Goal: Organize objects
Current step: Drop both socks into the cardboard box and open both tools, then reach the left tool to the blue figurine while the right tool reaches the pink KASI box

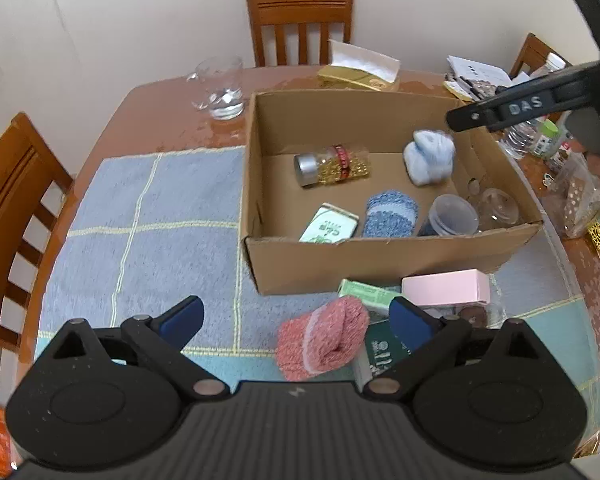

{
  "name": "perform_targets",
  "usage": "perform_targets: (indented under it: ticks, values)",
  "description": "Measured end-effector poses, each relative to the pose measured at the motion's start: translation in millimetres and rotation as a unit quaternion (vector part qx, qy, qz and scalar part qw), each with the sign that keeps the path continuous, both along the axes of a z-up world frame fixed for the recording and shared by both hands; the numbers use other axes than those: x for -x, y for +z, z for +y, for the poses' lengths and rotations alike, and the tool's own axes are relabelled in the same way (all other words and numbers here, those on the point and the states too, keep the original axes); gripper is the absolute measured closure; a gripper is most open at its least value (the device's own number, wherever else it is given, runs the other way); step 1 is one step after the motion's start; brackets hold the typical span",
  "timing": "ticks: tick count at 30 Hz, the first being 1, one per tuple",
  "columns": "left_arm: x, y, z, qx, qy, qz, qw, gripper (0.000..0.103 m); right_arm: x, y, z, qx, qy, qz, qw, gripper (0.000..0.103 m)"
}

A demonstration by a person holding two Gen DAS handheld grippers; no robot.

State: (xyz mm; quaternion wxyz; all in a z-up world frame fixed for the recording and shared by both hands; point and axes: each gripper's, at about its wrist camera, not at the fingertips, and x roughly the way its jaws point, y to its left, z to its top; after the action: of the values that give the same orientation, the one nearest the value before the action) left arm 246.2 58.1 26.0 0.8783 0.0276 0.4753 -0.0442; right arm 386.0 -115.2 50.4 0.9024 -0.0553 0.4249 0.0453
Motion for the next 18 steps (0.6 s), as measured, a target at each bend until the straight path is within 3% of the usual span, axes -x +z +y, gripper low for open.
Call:
perform_targets:
  ticks: [18]
  values:
    - [16.3, -19.1, 6.9, -0.016, 0.052, -0.006, 0.9985, 0.004, 44.0, -0.8, 0.4, -0.02, -0.001, -0.004, 1.0, 0.0]
